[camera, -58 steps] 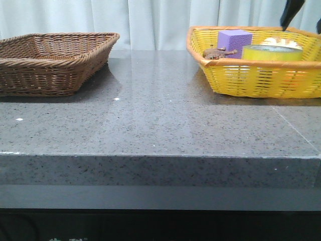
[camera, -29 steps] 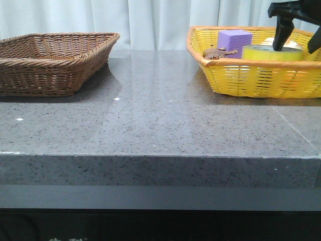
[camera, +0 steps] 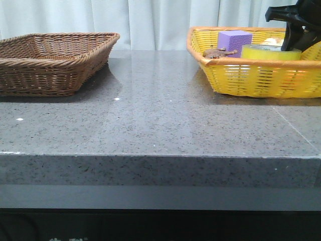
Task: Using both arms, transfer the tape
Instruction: 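Lower the right gripper into the yellow basket and grasp the tape roll, then lift the tape roll and carry it toward the table center, then set the tape roll on the table, open the right gripper, withdraw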
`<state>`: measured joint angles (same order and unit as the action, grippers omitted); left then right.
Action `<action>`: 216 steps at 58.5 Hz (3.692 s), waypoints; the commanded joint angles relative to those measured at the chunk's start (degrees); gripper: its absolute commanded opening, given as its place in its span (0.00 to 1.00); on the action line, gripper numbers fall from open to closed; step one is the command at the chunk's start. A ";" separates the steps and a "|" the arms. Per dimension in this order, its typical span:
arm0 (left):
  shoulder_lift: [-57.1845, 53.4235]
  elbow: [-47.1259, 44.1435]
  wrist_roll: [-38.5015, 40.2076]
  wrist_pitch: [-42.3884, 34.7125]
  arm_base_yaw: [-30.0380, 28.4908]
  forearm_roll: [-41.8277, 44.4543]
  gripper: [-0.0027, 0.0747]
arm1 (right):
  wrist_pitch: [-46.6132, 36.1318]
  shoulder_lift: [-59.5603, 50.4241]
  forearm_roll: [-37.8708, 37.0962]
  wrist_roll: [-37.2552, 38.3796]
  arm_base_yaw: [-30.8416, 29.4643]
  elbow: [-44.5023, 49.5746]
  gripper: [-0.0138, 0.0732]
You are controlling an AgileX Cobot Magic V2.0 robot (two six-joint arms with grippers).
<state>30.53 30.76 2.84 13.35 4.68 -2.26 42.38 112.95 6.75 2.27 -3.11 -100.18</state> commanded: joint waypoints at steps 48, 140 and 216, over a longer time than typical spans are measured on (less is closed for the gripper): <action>0.42 2.01 0.30 -4.41 0.22 -0.10 0.84 | -13.12 -28.05 -0.56 -1.37 7.61 8.00 0.20; 0.42 2.01 0.30 -4.52 0.22 -0.10 0.84 | -17.55 -19.85 -0.11 -5.35 41.02 26.64 0.39; 0.42 2.01 0.30 -4.52 0.22 -0.10 0.84 | -8.81 -48.57 -0.11 -2.27 17.92 29.40 0.07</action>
<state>30.53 30.76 2.84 13.35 4.68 -2.26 35.99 69.76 6.76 0.00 19.09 -70.83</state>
